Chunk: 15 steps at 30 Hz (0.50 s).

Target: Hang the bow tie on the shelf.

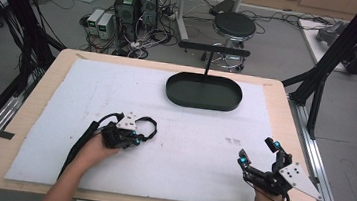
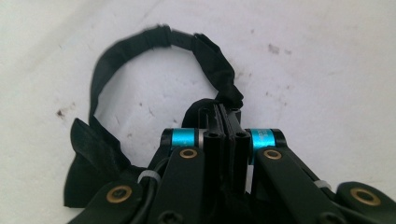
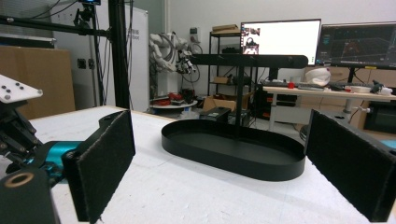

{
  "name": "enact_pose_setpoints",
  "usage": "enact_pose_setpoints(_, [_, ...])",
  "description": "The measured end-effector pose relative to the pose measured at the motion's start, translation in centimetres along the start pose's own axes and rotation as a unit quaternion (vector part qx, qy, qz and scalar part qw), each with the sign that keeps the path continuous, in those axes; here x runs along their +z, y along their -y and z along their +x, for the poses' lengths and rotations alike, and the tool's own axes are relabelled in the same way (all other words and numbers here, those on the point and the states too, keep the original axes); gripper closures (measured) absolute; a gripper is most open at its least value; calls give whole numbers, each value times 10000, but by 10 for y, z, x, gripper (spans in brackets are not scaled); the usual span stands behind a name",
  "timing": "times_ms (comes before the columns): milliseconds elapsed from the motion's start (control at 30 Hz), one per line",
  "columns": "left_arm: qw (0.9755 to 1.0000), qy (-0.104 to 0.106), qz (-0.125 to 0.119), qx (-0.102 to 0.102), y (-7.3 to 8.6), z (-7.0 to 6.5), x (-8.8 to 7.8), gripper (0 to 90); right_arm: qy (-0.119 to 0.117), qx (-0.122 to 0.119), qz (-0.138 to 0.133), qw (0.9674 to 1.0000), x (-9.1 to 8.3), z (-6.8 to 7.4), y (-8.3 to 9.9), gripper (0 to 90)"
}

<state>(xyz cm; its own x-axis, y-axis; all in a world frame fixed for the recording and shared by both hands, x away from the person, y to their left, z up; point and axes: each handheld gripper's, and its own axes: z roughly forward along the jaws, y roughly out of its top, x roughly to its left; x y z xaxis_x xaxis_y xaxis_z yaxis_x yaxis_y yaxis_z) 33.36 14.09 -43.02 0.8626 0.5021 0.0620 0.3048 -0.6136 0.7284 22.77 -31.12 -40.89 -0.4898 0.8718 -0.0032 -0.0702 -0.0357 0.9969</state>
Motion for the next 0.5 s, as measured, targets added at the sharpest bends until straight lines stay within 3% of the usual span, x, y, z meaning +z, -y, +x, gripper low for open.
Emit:
enact_pose_setpoints(33, [9998,2,-189,-53,-1,0,-2,877,2,-3,6,10000,0,0,0,78])
enact_pose_setpoints(67, [9998,2,-189,-53,-1,0,-2,877,5,23,13,10000,0,0,0,79])
enact_pose_setpoints(100, [9988,-8,-479,-98,-4,1,-10,878,6,19,20,10000,-1,0,0,79])
enact_pose_setpoints(133, [9988,-8,-479,-98,-4,1,-10,878,6,19,20,10000,-1,0,0,79])
enact_pose_setpoints(167, [9970,-28,-760,-164,-5,1,-14,878,1,36,11,10000,-1,0,0,79])
enact_pose_setpoints(200, [9970,-28,-760,-164,-5,1,-14,878,1,36,11,10000,-1,0,0,79])
enact_pose_setpoints(233, [9955,-93,-932,-153,-6,1,-18,878,0,36,10,10000,-1,0,0,79])
enact_pose_setpoints(333, [9884,-238,-1481,-230,-9,2,-28,878,8,13,10,10000,-1,-1,0,79])
enact_pose_setpoints(367, [9884,-238,-1481,-230,-9,2,-28,878,8,13,10,10000,-1,-1,0,79])
enact_pose_setpoints(433, [9813,-425,-1865,-207,-11,1,-34,878,7,5,8,10000,-1,0,0,79])
enact_pose_setpoints(467, [9813,-425,-1865,-207,-11,1,-34,878,7,5,8,10000,-1,0,0,79])
enact_pose_setpoints(500, [9736,-603,-2196,-177,-13,-1,-40,878,10,15,6,10000,-1,-1,0,78])
